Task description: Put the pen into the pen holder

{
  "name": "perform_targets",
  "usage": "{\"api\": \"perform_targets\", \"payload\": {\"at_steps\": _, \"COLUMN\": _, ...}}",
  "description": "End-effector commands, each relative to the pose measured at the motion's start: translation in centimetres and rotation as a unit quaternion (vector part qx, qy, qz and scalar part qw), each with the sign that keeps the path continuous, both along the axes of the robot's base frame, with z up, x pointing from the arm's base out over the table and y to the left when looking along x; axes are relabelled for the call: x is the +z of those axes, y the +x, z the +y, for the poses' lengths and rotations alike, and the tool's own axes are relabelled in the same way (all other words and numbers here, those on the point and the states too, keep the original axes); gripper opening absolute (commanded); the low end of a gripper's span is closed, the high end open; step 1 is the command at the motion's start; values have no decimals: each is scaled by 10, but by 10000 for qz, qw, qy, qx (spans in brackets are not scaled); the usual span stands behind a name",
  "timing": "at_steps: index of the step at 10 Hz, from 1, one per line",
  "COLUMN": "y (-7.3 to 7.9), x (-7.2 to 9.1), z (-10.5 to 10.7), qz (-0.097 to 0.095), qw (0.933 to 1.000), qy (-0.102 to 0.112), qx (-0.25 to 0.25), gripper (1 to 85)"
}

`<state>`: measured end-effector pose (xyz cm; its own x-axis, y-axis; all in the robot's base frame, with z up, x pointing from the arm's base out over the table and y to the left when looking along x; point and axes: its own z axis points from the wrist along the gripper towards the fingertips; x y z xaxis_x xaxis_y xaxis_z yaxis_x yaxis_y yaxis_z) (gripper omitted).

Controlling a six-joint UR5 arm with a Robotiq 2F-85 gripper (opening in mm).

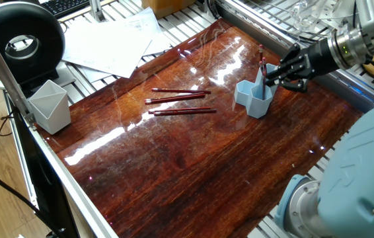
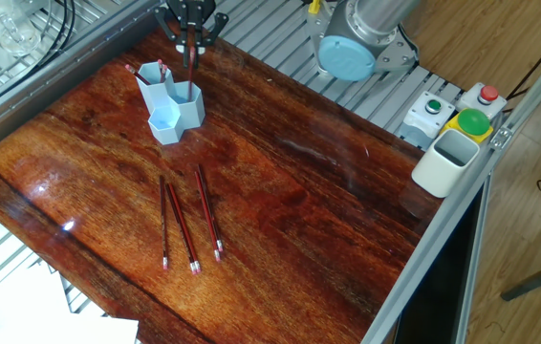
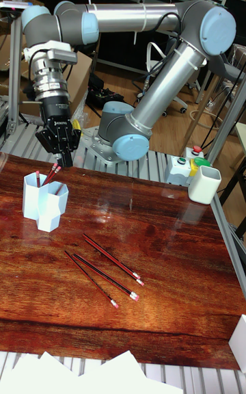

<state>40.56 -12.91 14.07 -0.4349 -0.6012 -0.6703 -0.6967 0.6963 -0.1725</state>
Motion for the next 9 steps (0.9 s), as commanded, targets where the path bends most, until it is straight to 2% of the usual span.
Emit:
{"api": "perform_targets", "payload": {"at_steps": 1, "y": -2, "x": -2, "z": -7, "qz": 2, "qw": 9999, "qy": -152, "qx": 24, "gripper": 283}}
{"api": "perform_targets", "payload": {"at_steps": 2, "y": -5, "x": -4, "z": -13, "qz": 99, "qw": 9997, "qy": -226, "qx": -68, "gripper": 277}}
{"api": "perform_targets", "payload": {"at_steps": 3, "y": -12, "x": -9, "z": -24, "qz": 273, "qw": 9986, "qy": -410, "qx": -215, "gripper": 267}}
{"api": "perform_targets", "payload": {"at_steps": 5, "y": -29, "x": -18, "z": -47, "qz": 715, "qw": 9927, "qy": -823, "qx": -515, "gripper": 253}}
{"api": "perform_targets", "payload": {"at_steps": 7, "y": -51, "x": -16, "z": -68, "qz": 1207, "qw": 9796, "qy": -1325, "qx": -912, "gripper": 230}}
{"api": "perform_targets", "payload": {"at_steps": 8, "y": -60, "x": -14, "z": -71, "qz": 1459, "qw": 9719, "qy": -1492, "qx": -1086, "gripper": 210}}
{"api": "perform_targets", "payload": {"at_steps": 9, "y": -63, "x": -14, "z": -68, "qz": 1588, "qw": 9673, "qy": -1526, "qx": -1256, "gripper": 153}}
